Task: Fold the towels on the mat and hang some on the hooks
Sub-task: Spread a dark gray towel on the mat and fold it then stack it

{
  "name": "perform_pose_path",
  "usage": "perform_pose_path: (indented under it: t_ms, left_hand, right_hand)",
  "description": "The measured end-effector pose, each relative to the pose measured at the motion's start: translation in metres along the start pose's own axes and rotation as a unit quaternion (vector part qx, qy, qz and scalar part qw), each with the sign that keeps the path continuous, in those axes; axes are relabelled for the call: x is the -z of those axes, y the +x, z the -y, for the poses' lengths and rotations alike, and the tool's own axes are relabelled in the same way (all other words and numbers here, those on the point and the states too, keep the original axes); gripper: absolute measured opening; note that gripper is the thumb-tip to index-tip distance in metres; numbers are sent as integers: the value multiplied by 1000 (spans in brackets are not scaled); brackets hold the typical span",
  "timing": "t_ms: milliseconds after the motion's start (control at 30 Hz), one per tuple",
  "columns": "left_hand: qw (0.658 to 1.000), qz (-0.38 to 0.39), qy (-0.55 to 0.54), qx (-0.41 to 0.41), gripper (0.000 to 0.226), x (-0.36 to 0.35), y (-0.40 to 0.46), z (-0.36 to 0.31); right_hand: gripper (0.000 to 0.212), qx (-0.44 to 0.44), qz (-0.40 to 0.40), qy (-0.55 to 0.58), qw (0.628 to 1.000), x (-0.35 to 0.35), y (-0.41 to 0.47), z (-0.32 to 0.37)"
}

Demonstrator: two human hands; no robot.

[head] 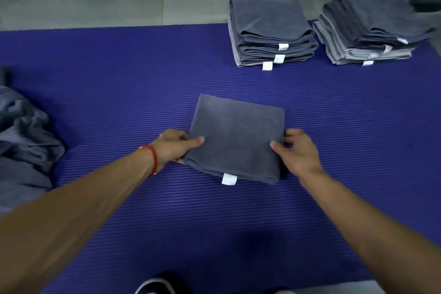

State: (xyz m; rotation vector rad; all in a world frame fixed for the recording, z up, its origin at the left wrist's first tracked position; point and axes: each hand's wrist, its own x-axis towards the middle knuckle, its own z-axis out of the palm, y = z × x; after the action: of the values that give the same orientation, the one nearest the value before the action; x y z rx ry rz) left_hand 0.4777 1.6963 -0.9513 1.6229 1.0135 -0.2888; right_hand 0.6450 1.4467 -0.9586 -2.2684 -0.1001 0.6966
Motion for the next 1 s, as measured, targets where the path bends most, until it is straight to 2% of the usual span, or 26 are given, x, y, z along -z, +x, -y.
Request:
perform_pose_path:
  t_ms: [67,167,333,400,500,567,633,700,733,833,900,1000]
  left_hand:
    - [1000,-2,-22,3,46,1,-1,-8]
    - [1000,-20,-7,-12,30,2,3,-15]
    - [998,4,-66,12,21,-2,-7,-21]
    - [994,8,-112,9,14,-2,-13,-27]
    - [982,37,-183,29,5,1,-21,-44]
    - [972,58,-226,42,10,6,-24,-62]
    - [965,67,-248,44,10,12,-22,-85]
    - [961,82,-265,24,35,18,-17,-114]
    - [961,85,-263,7,39,21,-13,-131]
    - [960,72,-261,-65,12,28,-6,-193]
    - [958,38,-253,-130,11,30,11,-230]
    - [939,-56,-251,-226,7,22,44,-279]
  right_hand:
    - [45,-3,-19,-15,1000,-4,-9,-7]
    - [41,-16,12,-43,999,-9,-12,-11]
    - [25,-21,42,-2,999,-9,-18,1]
    - [26,-25,51,78,995,-1,-25,6]
    - [22,-90,104,272,952,22,-32,16]
    - [10,-91,134,327,931,42,-27,25]
    - [11,-79,146,375,912,64,-17,42]
    - [11,-61,133,404,903,85,-5,65]
    - [10,-45,124,408,904,96,2,79]
    - [21,42,88,388,916,128,33,122]
    - [25,99,50,381,918,144,61,150]
    - [28,150,-14,396,906,154,113,186]
